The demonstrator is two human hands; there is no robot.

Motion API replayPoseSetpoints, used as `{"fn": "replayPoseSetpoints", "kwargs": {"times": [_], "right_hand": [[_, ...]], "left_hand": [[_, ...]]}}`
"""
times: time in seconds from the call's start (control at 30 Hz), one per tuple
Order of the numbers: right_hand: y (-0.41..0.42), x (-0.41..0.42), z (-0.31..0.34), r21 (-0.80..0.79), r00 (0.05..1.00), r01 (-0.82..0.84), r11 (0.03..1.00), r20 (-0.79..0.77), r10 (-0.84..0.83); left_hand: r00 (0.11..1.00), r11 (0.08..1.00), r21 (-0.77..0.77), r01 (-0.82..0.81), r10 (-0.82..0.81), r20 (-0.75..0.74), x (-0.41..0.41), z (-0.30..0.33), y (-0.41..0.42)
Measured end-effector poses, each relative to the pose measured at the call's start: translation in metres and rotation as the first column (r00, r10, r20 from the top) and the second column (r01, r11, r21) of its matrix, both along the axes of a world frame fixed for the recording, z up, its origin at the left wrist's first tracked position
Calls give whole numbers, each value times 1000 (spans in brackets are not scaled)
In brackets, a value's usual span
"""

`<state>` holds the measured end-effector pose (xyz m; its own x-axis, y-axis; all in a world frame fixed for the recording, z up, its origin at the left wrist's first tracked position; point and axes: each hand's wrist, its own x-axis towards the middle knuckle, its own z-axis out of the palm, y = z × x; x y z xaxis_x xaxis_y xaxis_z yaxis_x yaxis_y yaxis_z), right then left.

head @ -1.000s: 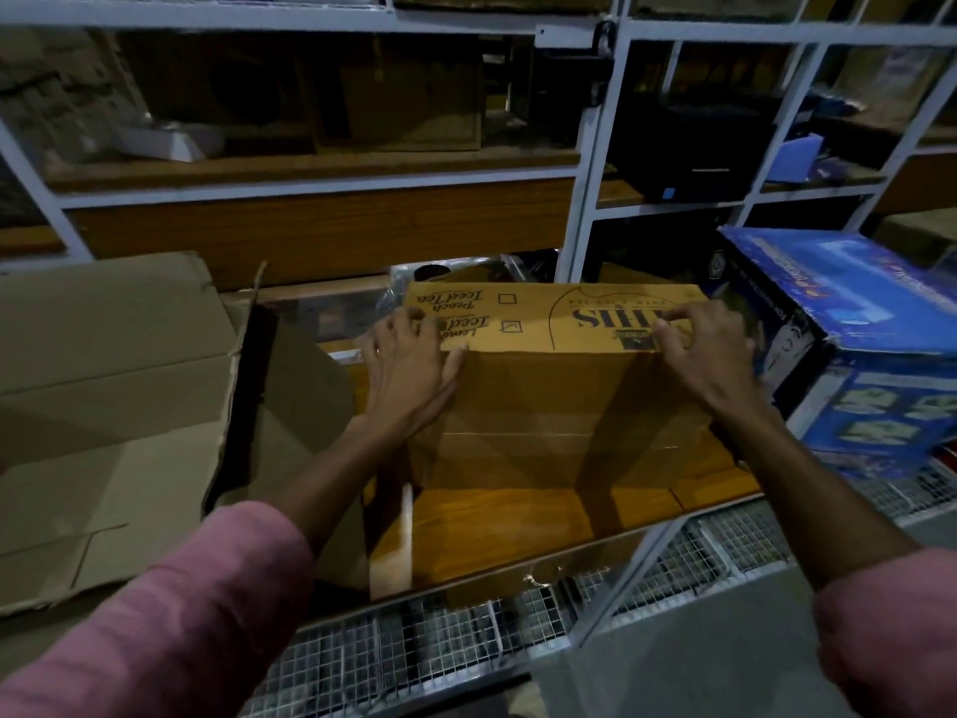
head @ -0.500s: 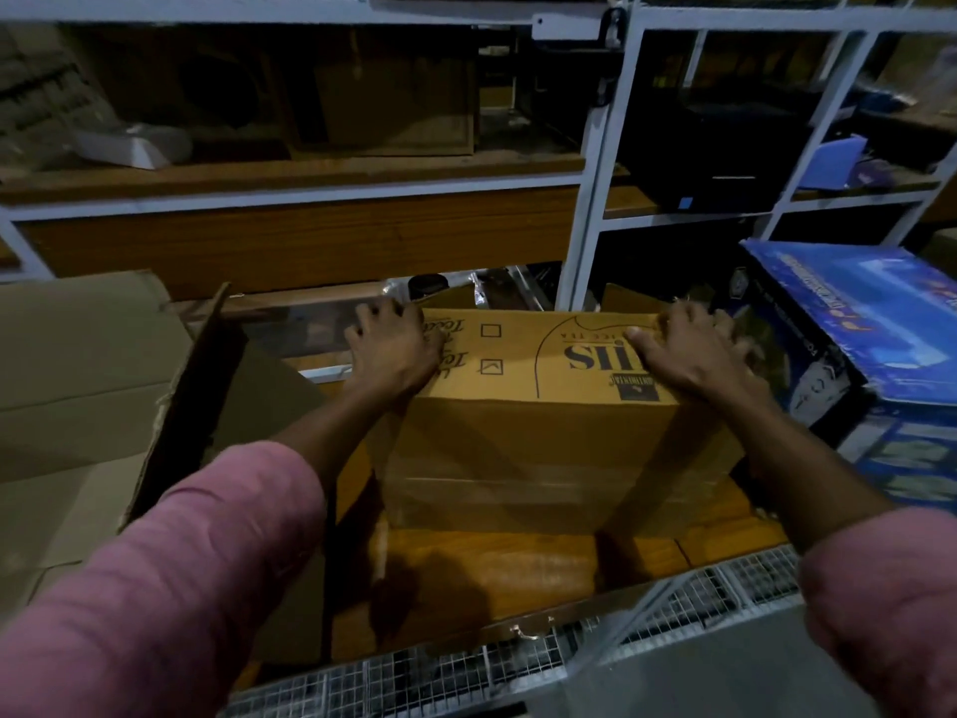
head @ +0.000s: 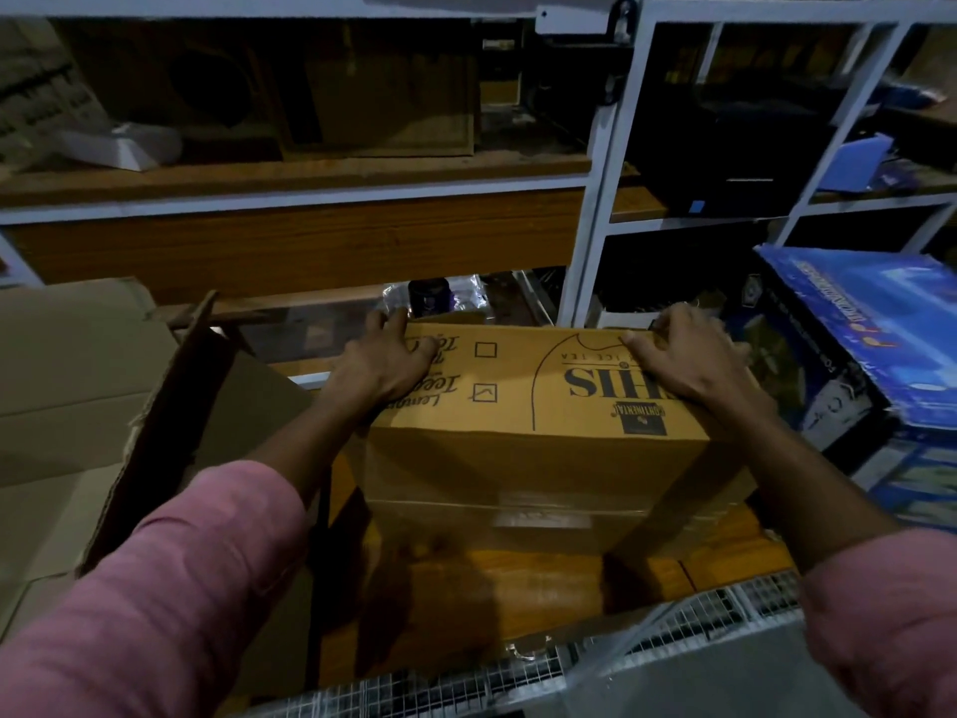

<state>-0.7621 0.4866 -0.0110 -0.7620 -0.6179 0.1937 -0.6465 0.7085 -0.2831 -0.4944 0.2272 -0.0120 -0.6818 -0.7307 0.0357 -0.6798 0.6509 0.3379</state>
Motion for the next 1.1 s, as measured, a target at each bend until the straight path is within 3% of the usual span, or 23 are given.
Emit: {"fn": "replayPoseSetpoints", "kwargs": {"times": [0.3, 0.7, 0.83, 0.97, 1.1], "right_hand": [[36, 37, -1, -76, 997, 7, 997, -81, -13], [125, 142, -27, -175, 967, 75, 982, -229, -114], [140, 162, -45, -160, 971, 71, 985, -216, -105], [143, 166, -61, -103, 983, 53, 993, -167, -70], [137, 169, -84, 177, 999, -13, 984, -39, 20]], "left_hand": [[986, 996, -94, -4, -12, -169, 40, 1, 36], [901, 987, -153, -47, -24, -433, 135, -34, 123], [889, 994, -77, -77, 34, -457, 155, -53, 140], [939, 999, -37, -32, 17, -345, 159, -65, 143], [998, 987, -146, 61, -57, 31, 153, -81, 132]]}}
